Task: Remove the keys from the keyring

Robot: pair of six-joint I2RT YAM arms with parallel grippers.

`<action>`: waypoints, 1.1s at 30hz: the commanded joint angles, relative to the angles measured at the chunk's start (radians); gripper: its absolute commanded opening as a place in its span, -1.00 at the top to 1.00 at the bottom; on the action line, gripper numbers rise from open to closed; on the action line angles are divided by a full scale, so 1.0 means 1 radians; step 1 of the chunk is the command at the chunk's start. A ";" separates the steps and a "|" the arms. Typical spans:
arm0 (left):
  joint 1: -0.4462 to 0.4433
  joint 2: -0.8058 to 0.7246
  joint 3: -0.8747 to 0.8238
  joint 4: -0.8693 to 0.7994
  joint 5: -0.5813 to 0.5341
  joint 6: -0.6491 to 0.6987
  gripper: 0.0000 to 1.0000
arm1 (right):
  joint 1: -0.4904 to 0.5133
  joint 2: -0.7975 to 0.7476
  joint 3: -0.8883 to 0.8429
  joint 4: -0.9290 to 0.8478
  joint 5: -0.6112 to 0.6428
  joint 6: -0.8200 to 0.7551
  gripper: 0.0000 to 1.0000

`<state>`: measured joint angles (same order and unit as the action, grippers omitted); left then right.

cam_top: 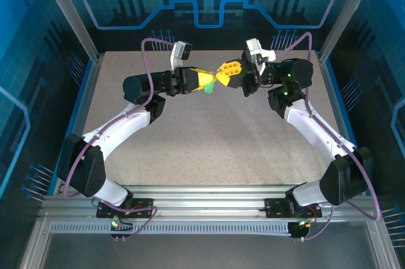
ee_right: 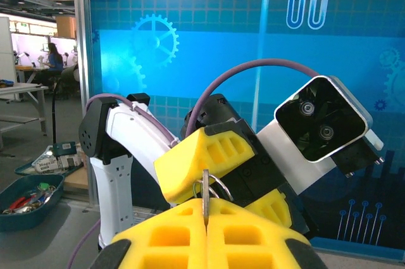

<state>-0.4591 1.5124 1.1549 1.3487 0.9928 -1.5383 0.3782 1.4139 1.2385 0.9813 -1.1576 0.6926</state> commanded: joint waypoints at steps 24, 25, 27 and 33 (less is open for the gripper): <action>0.016 -0.021 0.019 0.053 -0.017 0.046 0.83 | 0.070 -0.144 0.038 -0.706 0.251 -0.633 1.00; 0.017 -0.020 0.019 0.054 -0.016 0.044 0.83 | 0.078 -0.154 0.037 -0.749 0.288 -0.665 1.00; 0.016 -0.021 0.017 0.053 -0.017 0.044 0.85 | 0.087 -0.164 0.033 -0.770 0.333 -0.696 1.00; 0.016 -0.017 0.016 0.054 -0.014 0.040 0.87 | 0.180 -0.201 0.041 -0.915 0.527 -0.906 1.00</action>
<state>-0.4324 1.5124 1.1549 1.3495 0.9932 -1.5124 0.4984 1.2102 1.2713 0.2340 -0.7376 -0.0532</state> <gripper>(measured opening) 0.135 0.062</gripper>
